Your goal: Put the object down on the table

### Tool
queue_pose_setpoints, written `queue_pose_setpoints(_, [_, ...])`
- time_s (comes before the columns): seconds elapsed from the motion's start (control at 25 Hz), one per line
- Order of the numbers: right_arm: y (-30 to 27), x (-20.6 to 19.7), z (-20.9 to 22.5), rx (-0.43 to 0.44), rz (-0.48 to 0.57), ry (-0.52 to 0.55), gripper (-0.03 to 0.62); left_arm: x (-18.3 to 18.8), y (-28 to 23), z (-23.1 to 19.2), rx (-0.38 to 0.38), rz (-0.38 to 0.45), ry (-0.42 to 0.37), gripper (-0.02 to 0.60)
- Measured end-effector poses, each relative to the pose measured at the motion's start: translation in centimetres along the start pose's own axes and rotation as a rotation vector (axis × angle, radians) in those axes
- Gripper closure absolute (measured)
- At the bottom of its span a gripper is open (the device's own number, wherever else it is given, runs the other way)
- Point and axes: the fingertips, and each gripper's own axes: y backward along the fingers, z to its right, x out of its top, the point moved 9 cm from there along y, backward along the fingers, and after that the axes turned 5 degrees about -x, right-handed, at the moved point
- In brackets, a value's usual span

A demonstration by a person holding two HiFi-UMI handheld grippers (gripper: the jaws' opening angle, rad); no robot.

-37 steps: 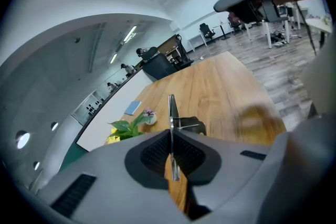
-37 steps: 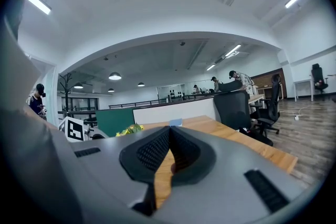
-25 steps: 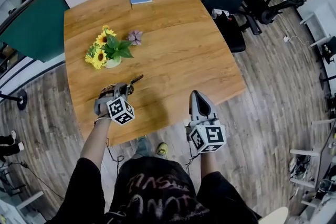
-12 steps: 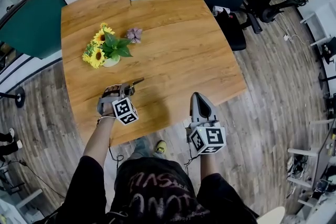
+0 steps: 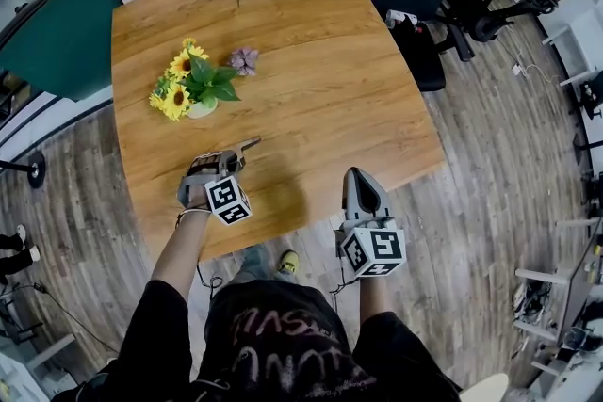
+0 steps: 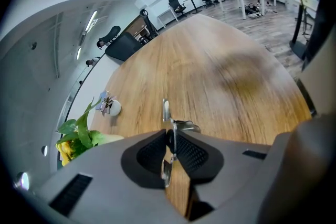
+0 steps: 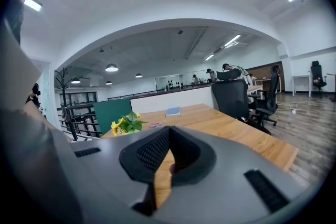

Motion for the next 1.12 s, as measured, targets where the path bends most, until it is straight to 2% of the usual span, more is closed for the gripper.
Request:
queue_pose_setpoints(0.12, [0.0, 0.0, 0.1, -0.002, -0.006, 0.001, 0.589, 0.1, -0.1, 0.3, -0.004, -0.006, -0.006, 0.516])
queue_pose_setpoints(0.48, [0.5, -0.4, 0.6, -0.015, -0.012, -0.006, 0.589, -0.2, -0.5, 0.7, -0.019, 0.004, 0.048, 0.495])
queue_pose_setpoints(0.72, [0.7, -0.2, 0.7, -0.016, -0.010, -0.004, 0.589, -0.2, -0.6, 1.0, -0.070, 0.001, 0.055, 0.434])
queue_pose_setpoints(0.96, [1.1, -0.2, 0.8, -0.016, -0.004, -0.003, 0.589, -0.2, 0.0, 0.9, -0.089, 0.036, 0.172, 0.411])
queue_pose_setpoints(1.12, [1.3, 0.0, 0.6, -0.015, 0.003, 0.001, 0.589, 0.0, 1.0, 0.8, -0.088, 0.077, 0.204, 0.405])
